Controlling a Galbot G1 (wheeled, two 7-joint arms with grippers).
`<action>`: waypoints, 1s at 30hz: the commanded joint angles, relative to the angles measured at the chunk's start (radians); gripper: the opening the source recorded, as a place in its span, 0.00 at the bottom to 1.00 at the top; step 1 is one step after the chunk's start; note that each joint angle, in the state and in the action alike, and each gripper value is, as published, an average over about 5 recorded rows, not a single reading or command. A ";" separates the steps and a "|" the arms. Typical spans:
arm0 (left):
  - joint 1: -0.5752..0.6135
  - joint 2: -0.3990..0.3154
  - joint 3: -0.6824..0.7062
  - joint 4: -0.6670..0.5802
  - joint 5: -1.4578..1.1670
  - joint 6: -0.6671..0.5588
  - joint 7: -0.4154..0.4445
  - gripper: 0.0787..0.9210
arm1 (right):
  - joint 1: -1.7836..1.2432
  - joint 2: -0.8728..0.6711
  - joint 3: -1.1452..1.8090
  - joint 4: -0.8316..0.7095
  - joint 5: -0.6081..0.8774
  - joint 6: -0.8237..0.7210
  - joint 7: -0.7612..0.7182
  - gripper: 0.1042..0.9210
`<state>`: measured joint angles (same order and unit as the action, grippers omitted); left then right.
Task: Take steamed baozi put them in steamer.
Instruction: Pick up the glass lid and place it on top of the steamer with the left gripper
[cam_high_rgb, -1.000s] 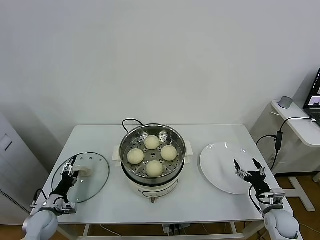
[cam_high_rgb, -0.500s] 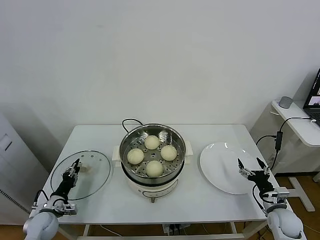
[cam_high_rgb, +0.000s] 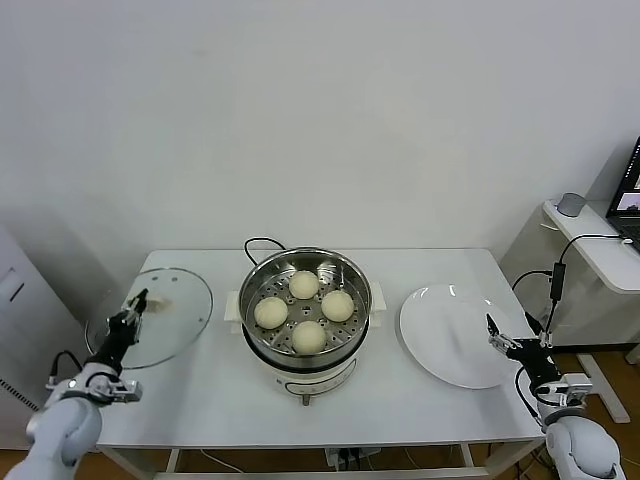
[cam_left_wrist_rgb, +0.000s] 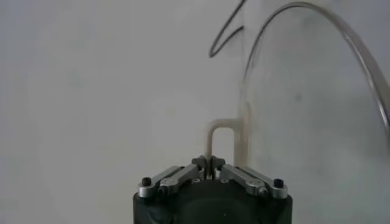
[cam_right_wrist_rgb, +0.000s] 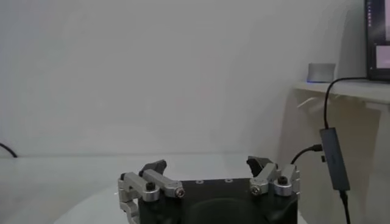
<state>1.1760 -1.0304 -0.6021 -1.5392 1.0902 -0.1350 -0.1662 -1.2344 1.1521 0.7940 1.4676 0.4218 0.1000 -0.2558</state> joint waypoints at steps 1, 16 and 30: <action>-0.044 0.124 -0.004 -0.167 -0.146 0.105 0.122 0.03 | 0.000 0.000 0.012 0.011 0.003 -0.002 0.000 0.88; -0.032 0.196 0.141 -0.507 -0.133 0.453 0.363 0.03 | 0.028 -0.013 -0.021 0.004 0.005 -0.010 0.003 0.88; -0.145 0.117 0.468 -0.585 0.092 0.752 0.426 0.03 | 0.028 -0.017 -0.029 0.011 0.001 -0.012 0.010 0.88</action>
<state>1.0982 -0.8734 -0.3724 -2.0273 1.0326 0.3755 0.1841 -1.2124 1.1371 0.7722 1.4796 0.4234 0.0885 -0.2472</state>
